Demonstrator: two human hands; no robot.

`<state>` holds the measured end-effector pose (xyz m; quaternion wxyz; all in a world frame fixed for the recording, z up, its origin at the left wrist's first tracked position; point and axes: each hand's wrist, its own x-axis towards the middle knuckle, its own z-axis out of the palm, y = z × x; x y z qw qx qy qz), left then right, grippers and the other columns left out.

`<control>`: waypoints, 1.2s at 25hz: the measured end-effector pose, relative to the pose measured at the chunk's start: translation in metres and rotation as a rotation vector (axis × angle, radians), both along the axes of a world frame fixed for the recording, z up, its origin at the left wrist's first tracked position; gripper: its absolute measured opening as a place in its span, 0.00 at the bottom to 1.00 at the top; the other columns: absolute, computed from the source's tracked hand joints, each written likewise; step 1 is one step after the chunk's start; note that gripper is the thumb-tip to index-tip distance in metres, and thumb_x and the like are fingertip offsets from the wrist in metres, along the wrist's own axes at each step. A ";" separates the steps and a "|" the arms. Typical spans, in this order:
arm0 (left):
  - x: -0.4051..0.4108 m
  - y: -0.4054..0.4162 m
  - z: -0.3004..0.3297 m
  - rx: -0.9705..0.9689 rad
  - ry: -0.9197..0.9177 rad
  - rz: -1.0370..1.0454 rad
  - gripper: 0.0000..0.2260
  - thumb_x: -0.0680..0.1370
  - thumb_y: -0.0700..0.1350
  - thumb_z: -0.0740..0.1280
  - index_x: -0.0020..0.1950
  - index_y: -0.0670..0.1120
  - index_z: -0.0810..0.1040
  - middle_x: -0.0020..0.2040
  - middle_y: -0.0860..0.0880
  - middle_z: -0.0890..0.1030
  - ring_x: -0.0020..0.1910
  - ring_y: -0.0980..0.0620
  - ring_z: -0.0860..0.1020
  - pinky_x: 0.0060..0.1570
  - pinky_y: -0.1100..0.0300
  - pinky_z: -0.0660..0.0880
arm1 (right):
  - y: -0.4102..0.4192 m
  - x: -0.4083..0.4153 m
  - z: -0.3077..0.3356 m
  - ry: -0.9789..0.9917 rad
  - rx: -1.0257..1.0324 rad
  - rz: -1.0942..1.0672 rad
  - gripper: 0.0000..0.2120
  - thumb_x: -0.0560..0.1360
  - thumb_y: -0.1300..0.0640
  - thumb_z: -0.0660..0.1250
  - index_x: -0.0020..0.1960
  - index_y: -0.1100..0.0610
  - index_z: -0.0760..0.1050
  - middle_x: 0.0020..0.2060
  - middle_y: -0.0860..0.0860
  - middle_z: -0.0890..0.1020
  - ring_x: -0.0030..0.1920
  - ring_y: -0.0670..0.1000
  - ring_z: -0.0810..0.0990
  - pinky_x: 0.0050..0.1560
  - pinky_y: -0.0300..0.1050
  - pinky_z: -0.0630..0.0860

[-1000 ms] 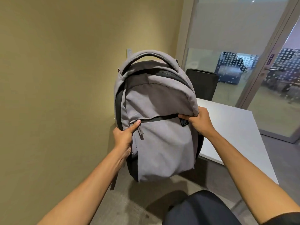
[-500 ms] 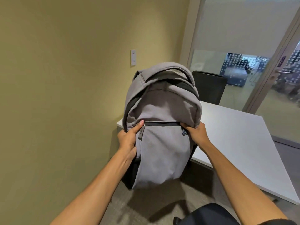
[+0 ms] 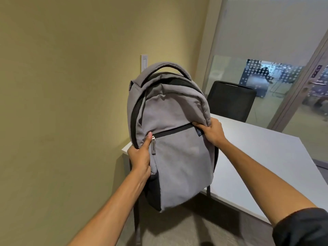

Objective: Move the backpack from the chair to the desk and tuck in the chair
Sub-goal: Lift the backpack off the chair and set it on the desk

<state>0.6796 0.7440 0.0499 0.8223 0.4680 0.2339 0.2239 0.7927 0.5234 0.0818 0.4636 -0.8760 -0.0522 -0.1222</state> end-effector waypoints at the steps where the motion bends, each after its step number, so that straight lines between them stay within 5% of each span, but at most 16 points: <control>1: 0.022 0.005 -0.005 -0.001 -0.005 0.008 0.18 0.69 0.48 0.78 0.56 0.41 0.82 0.48 0.48 0.85 0.51 0.48 0.83 0.54 0.54 0.79 | 0.009 0.027 -0.001 -0.004 -0.026 0.001 0.22 0.71 0.40 0.72 0.52 0.58 0.81 0.47 0.56 0.85 0.46 0.57 0.83 0.47 0.52 0.79; 7: 0.157 0.038 -0.032 -0.046 0.083 0.002 0.11 0.73 0.49 0.75 0.52 0.47 0.79 0.43 0.57 0.81 0.47 0.53 0.80 0.53 0.59 0.75 | 0.062 0.173 -0.014 0.164 -0.161 0.014 0.28 0.71 0.37 0.70 0.59 0.58 0.77 0.51 0.54 0.83 0.47 0.56 0.81 0.50 0.50 0.78; 11: 0.222 0.058 -0.052 -0.007 0.154 0.033 0.16 0.74 0.49 0.74 0.58 0.42 0.80 0.50 0.52 0.82 0.52 0.52 0.80 0.56 0.61 0.74 | 0.090 0.248 -0.039 0.256 -0.196 0.031 0.30 0.69 0.35 0.70 0.56 0.59 0.78 0.49 0.57 0.84 0.47 0.59 0.82 0.50 0.54 0.80; 17: 0.282 0.083 -0.077 -0.010 0.265 0.033 0.13 0.75 0.51 0.72 0.51 0.42 0.78 0.42 0.53 0.80 0.40 0.58 0.78 0.37 0.71 0.71 | 0.130 0.324 -0.072 0.282 -0.264 0.079 0.21 0.71 0.37 0.70 0.48 0.55 0.75 0.45 0.54 0.81 0.46 0.58 0.80 0.51 0.56 0.80; 20: 0.308 0.108 -0.085 0.100 0.318 0.023 0.13 0.74 0.52 0.73 0.42 0.43 0.76 0.36 0.53 0.78 0.36 0.57 0.77 0.34 0.68 0.71 | 0.155 0.347 -0.075 0.286 -0.313 0.095 0.23 0.72 0.35 0.68 0.50 0.55 0.75 0.46 0.54 0.81 0.45 0.57 0.79 0.49 0.54 0.78; 25: 0.299 0.138 -0.123 0.428 0.536 -0.213 0.21 0.64 0.57 0.79 0.41 0.42 0.79 0.35 0.51 0.81 0.37 0.51 0.80 0.39 0.58 0.73 | 0.157 0.375 -0.090 0.463 -0.324 0.187 0.42 0.64 0.25 0.65 0.71 0.48 0.66 0.65 0.52 0.76 0.64 0.59 0.74 0.68 0.63 0.67; 28: 0.285 0.131 -0.136 0.610 0.690 -0.355 0.23 0.67 0.63 0.74 0.35 0.43 0.76 0.34 0.50 0.78 0.36 0.51 0.77 0.39 0.58 0.71 | 0.142 0.369 -0.088 0.559 -0.223 0.327 0.37 0.72 0.43 0.72 0.75 0.51 0.61 0.63 0.51 0.72 0.62 0.55 0.72 0.64 0.49 0.71; 30: 0.290 0.123 -0.136 0.644 0.697 -0.309 0.25 0.70 0.64 0.71 0.37 0.42 0.73 0.38 0.47 0.77 0.39 0.48 0.76 0.43 0.56 0.71 | 0.140 0.369 -0.098 0.460 -0.323 0.219 0.28 0.76 0.41 0.67 0.70 0.53 0.69 0.62 0.54 0.78 0.59 0.58 0.77 0.63 0.52 0.74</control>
